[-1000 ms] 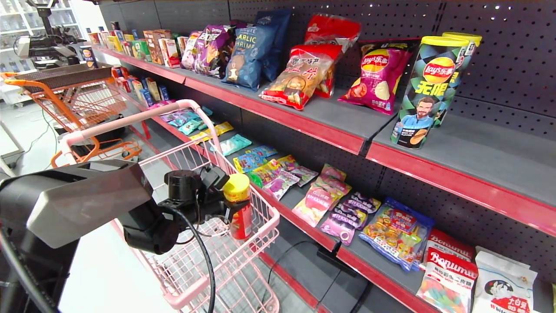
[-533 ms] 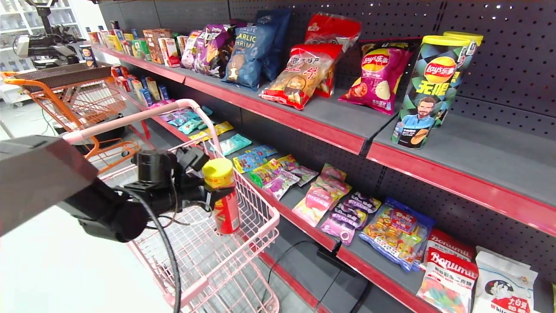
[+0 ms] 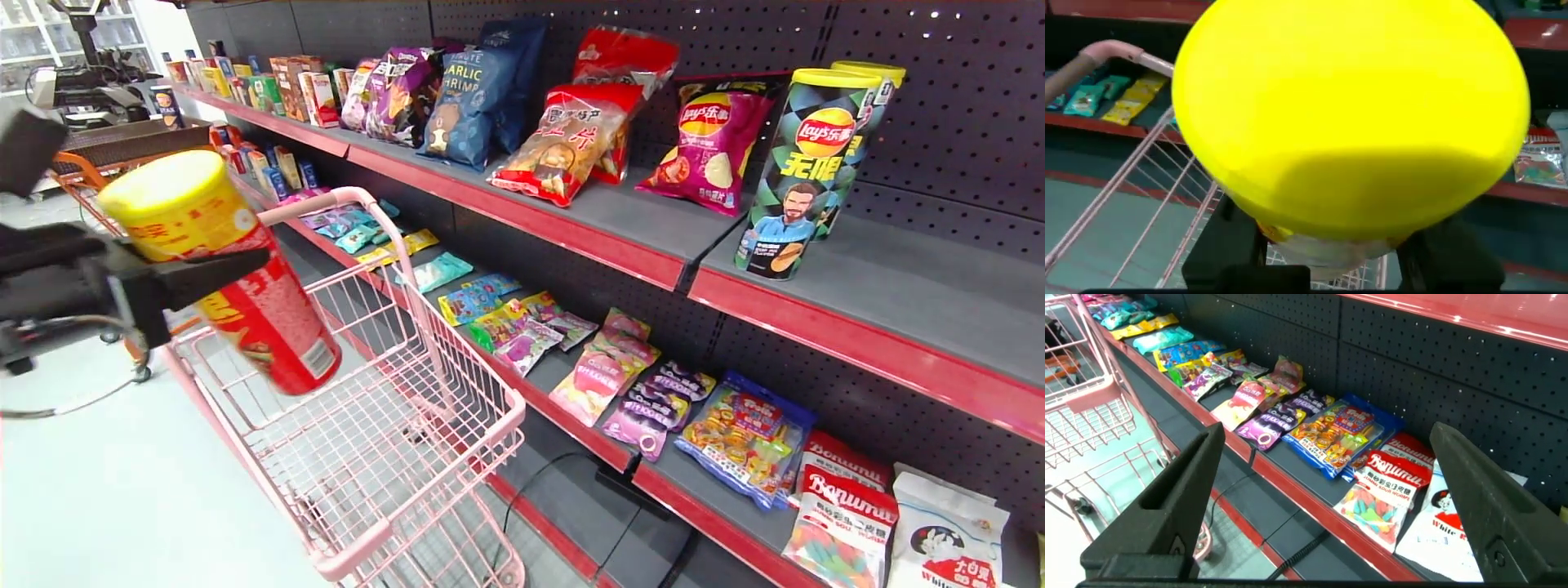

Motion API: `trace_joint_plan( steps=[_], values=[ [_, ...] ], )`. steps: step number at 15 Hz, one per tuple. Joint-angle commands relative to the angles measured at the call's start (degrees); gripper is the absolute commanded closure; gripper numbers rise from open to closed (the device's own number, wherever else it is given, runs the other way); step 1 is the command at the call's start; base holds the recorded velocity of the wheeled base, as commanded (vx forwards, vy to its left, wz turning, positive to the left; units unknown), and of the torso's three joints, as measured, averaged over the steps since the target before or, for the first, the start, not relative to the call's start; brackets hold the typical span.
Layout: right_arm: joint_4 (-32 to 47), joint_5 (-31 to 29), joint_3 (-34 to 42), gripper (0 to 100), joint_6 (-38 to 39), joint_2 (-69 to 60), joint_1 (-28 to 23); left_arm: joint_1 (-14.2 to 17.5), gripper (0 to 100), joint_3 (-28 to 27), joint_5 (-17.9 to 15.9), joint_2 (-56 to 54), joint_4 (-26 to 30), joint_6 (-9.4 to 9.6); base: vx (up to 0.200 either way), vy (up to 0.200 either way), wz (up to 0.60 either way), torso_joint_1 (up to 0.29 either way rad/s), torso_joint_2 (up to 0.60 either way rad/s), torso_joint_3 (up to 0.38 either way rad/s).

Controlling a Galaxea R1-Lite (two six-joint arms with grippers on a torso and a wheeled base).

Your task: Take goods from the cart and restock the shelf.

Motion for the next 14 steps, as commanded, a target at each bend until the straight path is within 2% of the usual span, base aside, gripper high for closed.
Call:
trace_joint_plan(
  steps=[1, 2, 3, 4, 6, 8, 9, 10, 11, 12, 14],
  values=[
    [0.02, -0.04, 0.01, 0, -0.07, 0.05, 0.00, 3.16, 100, 5.49, 0.08, -20.62, 7.33, -1.28, 0.000, 0.000, 0.00, 0.000, 0.00, 0.000],
    [0.02, -0.04, 0.01, 0, 0.02, 0.05, 0.00, 4.74, 100, 5.93, 0.17, -26.86, 13.39, -3.21, 0.000, 0.000, 0.00, 0.000, 0.00, 0.000],
    [0.02, -0.04, 0.01, 0, 0.02, 0.05, 0.00, 5.71, 100, 6.28, 0.08, -30.11, 17.00, -4.79, 0.000, 0.000, 0.00, 0.000, 0.00, 0.000],
    [0.02, -0.04, 0.01, 0, -0.07, 0.05, 0.00, 6.06, 100, 6.89, 0.08, -32.66, 19.11, -5.50, 0.000, 0.000, 0.00, 0.000, 0.00, 0.000],
    [0.02, -0.13, 0.01, 0, -0.15, 0.05, 0.00, 5.71, 100, 8.56, -1.15, -36.44, 21.22, -5.58, 0.000, 0.000, 0.00, 0.000, 0.00, 0.000],
    [0.02, -0.13, 0.01, 0, -0.15, 0.05, 0.00, 4.48, 100, 9.27, -5.54, -38.20, 23.06, -5.58, 0.000, 0.000, 0.00, 0.000, 0.00, 0.000],
    [0.02, -0.13, 0.01, 0, -0.07, 0.05, 0.00, 4.57, 100, 9.62, -5.54, -38.37, 24.21, -5.50, 0.000, 0.000, 0.00, 0.000, 0.00, 0.000],
    [0.02, -0.13, 0.01, 0, -0.07, 0.05, 0.00, 5.53, 100, 10.67, -3.35, -37.85, 24.21, -5.06, 0.000, 0.000, 0.00, 0.000, 0.00, 0.000],
    [0.02, -0.13, 0.01, 0, -0.07, 0.05, 0.00, 8.08, 100, 12.08, 3.51, -36.88, 23.41, -4.27, 0.000, 0.000, 0.00, 0.000, 0.00, 0.000],
    [0.02, -0.13, 0.01, 0, -0.07, 0.05, 0.00, 9.14, 100, 13.49, 7.64, -36.27, 20.69, -4.27, 0.000, 0.000, 0.00, 0.000, 0.00, 0.000],
    [0.02, -0.13, 0.01, 0, -0.15, 0.05, 0.00, 9.66, 100, 15.77, 9.13, -36.27, 15.59, -4.35, 0.000, 0.000, 0.00, 0.000, 0.00, 0.000]
  ],
)
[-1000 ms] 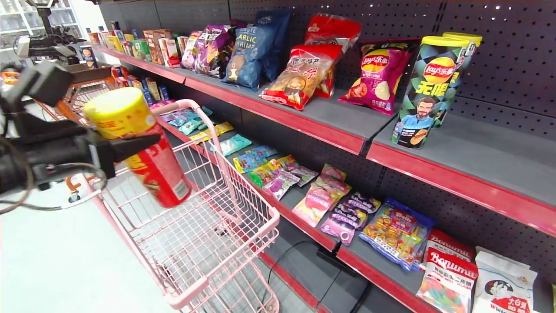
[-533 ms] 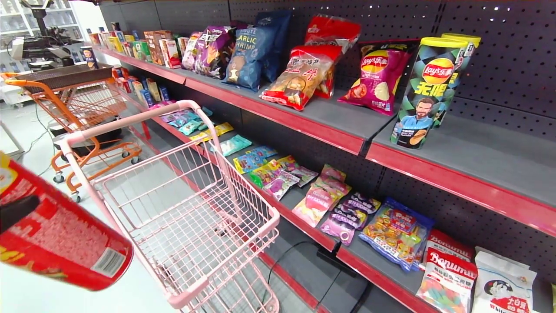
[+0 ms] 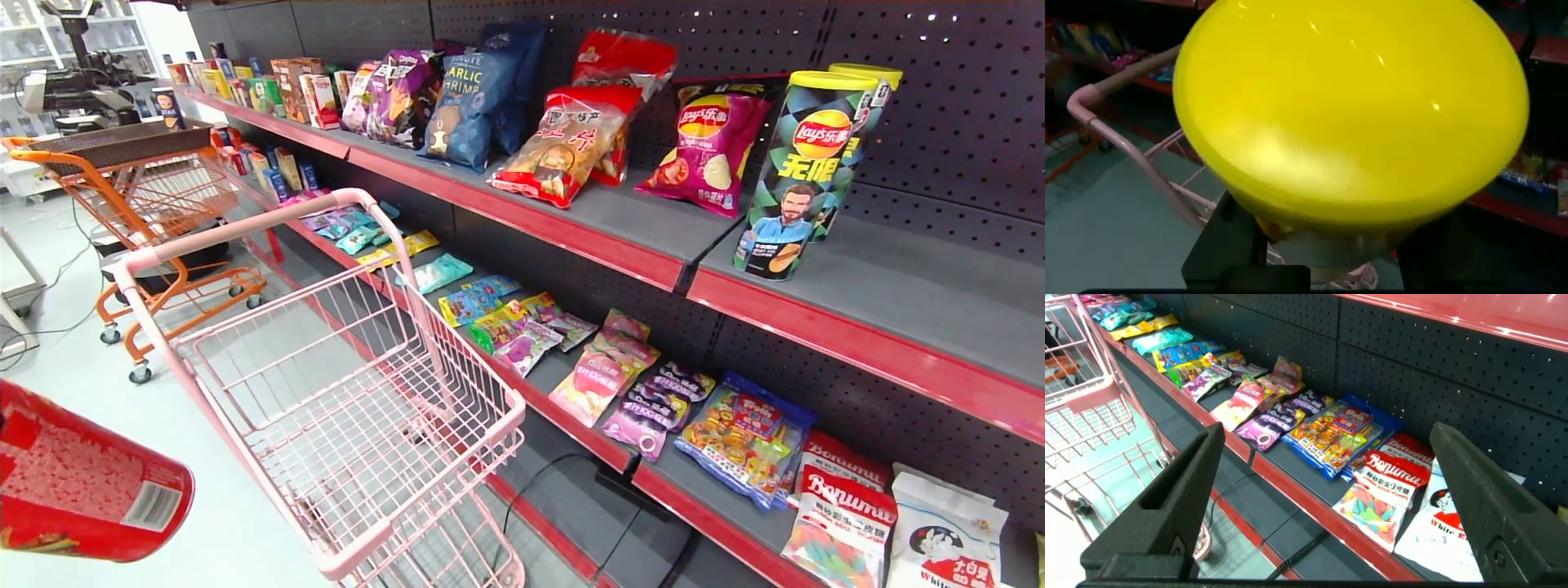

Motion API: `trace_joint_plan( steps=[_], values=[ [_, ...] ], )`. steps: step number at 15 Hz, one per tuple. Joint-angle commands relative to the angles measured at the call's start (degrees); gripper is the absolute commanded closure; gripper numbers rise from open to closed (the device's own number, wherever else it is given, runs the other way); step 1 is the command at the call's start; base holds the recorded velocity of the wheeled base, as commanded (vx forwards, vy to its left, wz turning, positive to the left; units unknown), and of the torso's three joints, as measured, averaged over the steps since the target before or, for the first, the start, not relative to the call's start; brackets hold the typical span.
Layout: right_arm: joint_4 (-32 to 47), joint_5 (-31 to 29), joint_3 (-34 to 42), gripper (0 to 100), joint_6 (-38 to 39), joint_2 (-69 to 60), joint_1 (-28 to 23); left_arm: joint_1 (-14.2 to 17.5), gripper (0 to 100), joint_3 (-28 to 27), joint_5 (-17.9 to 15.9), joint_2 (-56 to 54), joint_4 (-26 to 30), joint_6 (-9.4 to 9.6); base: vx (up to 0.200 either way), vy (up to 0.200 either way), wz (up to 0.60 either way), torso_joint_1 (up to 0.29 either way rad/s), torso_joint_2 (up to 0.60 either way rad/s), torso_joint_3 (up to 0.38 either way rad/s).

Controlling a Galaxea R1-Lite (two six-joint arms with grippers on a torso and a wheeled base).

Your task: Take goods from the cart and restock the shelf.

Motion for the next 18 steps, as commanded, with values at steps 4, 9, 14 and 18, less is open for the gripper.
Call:
trace_joint_plan(
  steps=[4, 9, 14, 18],
  values=[
    [0.02, 0.00, 0.01, 0, -0.08, 0.05, 0.00, 0.53, 100, 2.92, -1.61, -2.11, -0.23, 0.27, 0.000, 0.000, 0.00, 0.086, -0.23, -0.146],
    [0.02, 0.00, 0.01, 0, 0.00, 0.05, 0.00, 0.53, 100, 2.30, -2.23, -1.94, -0.15, 0.36, 0.000, 0.000, 0.00, 0.214, -0.55, -0.337],
    [0.02, 0.00, 0.01, 0, 0.09, 0.05, 0.00, 0.62, 100, 2.13, -2.14, -2.11, -0.32, 1.59, 0.000, 0.000, 0.00, 0.207, -0.49, -0.287],
    [0.02, 0.00, 0.01, 0, 0.18, 0.05, 0.00, 0.53, 100, 1.95, -2.14, -2.11, -0.32, 2.21, 0.000, 0.000, -0.30, 0.163, -0.37, -0.209]
  ],
)
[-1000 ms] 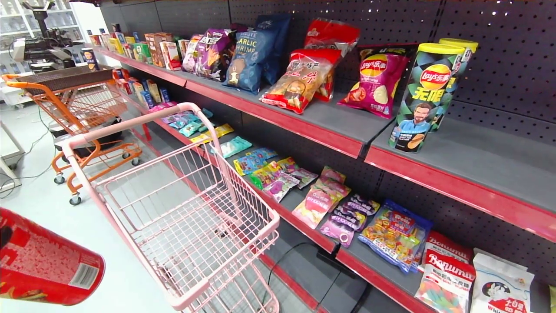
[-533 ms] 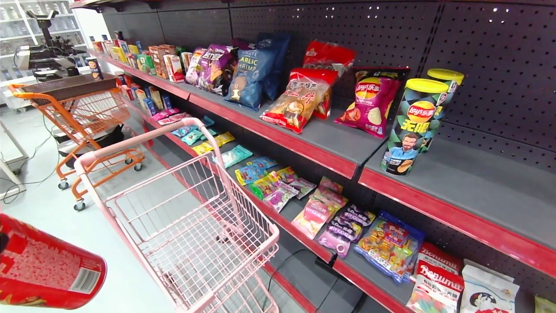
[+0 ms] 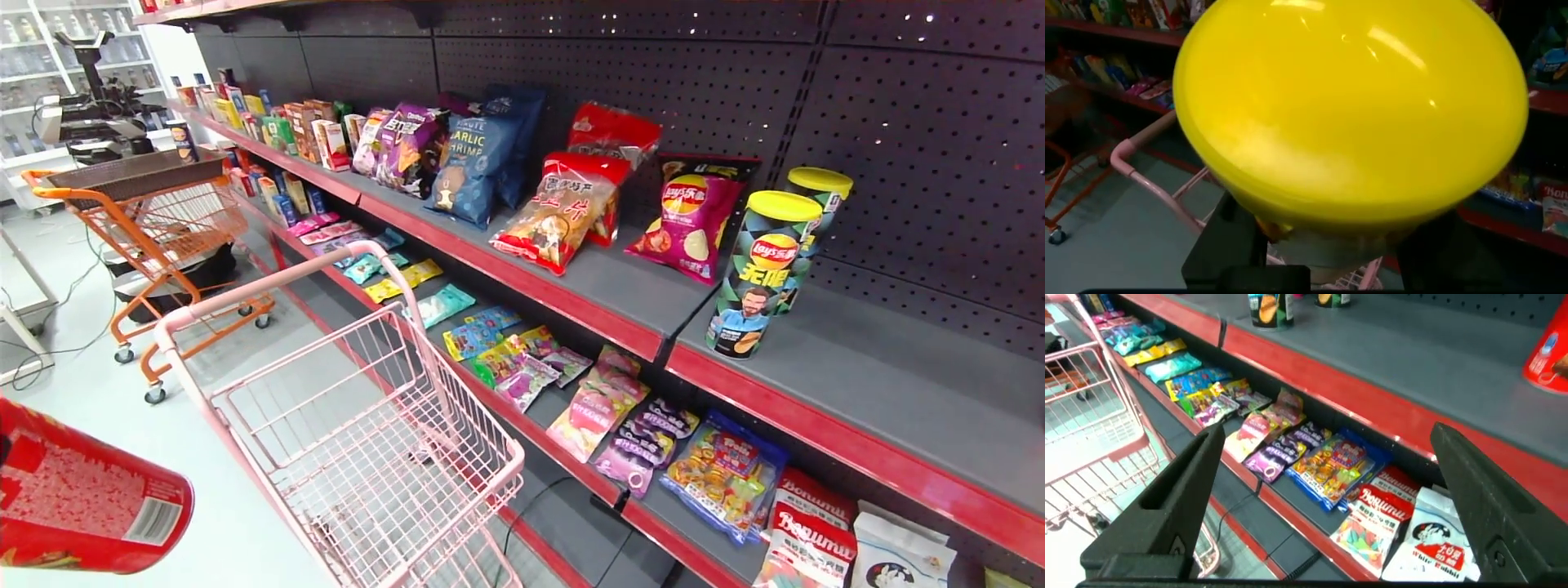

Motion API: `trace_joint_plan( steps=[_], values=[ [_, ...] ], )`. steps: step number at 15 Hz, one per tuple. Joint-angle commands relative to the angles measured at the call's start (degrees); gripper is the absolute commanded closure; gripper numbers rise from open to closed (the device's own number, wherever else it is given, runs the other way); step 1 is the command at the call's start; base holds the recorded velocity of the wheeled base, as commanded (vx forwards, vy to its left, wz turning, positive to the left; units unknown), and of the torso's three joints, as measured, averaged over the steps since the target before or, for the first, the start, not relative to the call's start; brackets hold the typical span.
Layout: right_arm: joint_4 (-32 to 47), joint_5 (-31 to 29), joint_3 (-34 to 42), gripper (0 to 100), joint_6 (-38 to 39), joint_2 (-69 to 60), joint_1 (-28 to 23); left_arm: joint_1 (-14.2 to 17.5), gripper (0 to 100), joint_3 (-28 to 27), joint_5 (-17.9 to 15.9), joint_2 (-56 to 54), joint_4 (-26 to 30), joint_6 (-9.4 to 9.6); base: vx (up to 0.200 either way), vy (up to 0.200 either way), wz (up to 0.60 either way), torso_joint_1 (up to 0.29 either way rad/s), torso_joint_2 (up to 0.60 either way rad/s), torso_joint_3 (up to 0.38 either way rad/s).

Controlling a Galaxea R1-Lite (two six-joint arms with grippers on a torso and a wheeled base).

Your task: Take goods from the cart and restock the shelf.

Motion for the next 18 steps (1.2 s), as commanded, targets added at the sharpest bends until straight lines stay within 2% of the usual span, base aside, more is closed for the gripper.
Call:
trace_joint_plan(
  steps=[1, 11, 15, 18],
  values=[
    [0.02, 0.00, 0.01, 0, 0.02, 0.05, 0.00, -0.01, 100, -0.10, 0.01, 0.07, 0.01, -0.05, 0.000, 0.000, -0.60, 0.032, -0.08, -0.046],
    [0.02, 0.00, 0.01, 0, 0.02, 0.05, 0.00, 0.07, 100, -0.19, 0.01, -0.29, 0.10, 0.74, 0.000, 0.000, -0.60, 0.007, -0.01, -0.002],
    [0.02, 0.00, 0.01, 0, 0.02, 0.05, 0.00, 0.16, 100, 0.25, 0.18, -0.37, 0.18, 4.08, 0.000, 0.000, -0.60, 0.004, 0.00, 0.001],
    [0.02, 0.00, 0.01, 0, 0.02, 0.05, 0.00, 0.16, 100, 0.34, 0.36, -0.81, 0.10, 4.26, 0.000, 0.000, 0.00, 0.000, 0.00, 0.000]
  ],
)
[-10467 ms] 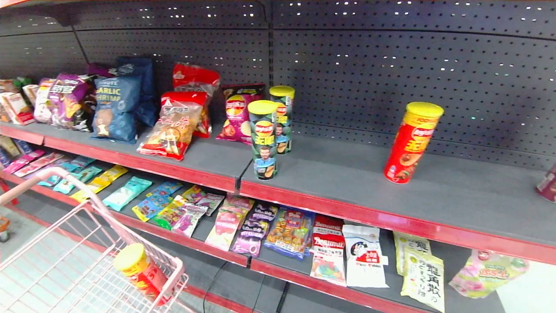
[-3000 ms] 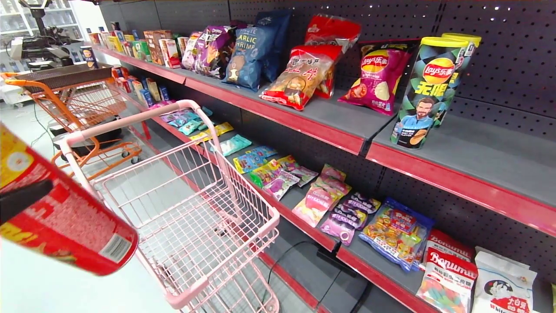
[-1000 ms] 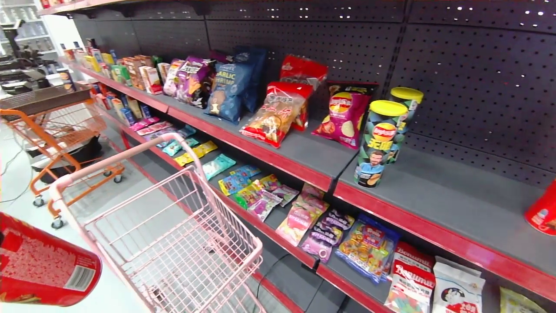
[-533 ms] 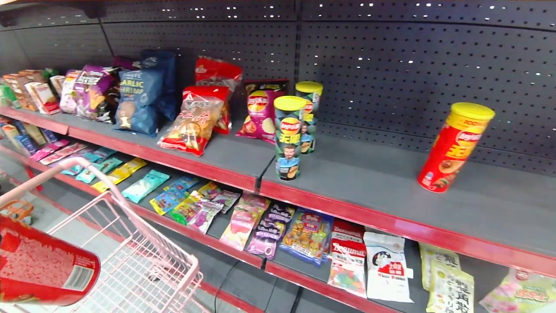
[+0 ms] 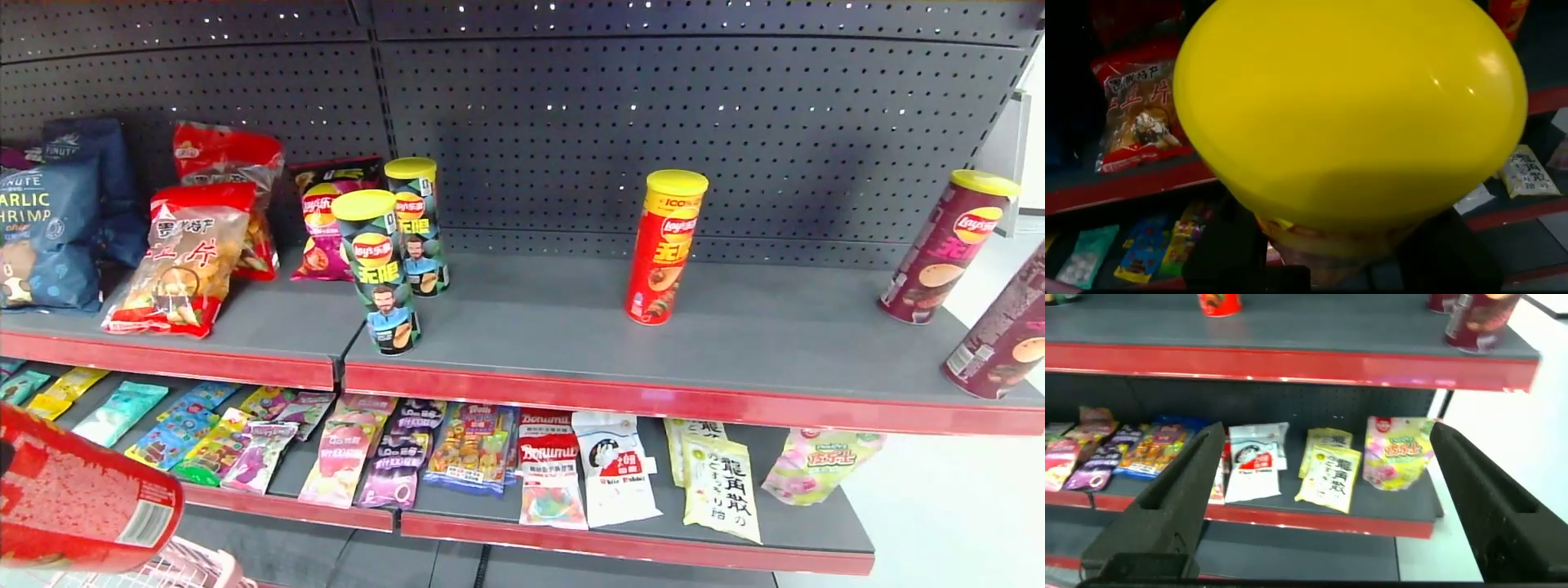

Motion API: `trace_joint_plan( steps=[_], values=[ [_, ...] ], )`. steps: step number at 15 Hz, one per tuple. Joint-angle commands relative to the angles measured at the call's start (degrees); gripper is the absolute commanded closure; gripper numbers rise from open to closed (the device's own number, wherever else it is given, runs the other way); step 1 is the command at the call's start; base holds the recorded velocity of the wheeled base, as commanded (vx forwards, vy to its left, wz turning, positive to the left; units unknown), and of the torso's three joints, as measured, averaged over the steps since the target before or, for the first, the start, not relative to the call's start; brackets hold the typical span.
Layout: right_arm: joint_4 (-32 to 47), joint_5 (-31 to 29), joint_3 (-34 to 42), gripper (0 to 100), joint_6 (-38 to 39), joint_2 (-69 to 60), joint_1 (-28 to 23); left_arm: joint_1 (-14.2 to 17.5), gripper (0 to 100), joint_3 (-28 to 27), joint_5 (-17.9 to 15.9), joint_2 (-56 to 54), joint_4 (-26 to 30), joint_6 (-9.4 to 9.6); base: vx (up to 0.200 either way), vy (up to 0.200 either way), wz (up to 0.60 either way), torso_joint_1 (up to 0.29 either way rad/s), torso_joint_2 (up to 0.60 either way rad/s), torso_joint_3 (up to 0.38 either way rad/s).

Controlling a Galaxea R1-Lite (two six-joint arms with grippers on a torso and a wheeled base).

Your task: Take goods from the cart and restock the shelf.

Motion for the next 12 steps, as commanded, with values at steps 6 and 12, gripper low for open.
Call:
trace_joint_plan(
  steps=[6, 12],
  values=[
    [0.04, 0.09, 0.02, 0, -0.10, 0.05, -0.02, 0.08, 100, 1.00, 0.23, -5.98, 4.60, 3.71, 0.000, 0.000, 0.00, 0.000, 0.00, 0.000],
    [0.04, 0.09, 0.02, 0, -0.19, 0.05, -0.02, 0.08, 100, 0.74, 0.23, -6.95, 5.91, 4.06, 0.133, 0.000, 0.00, -0.004, 0.00, 0.004]
  ],
)
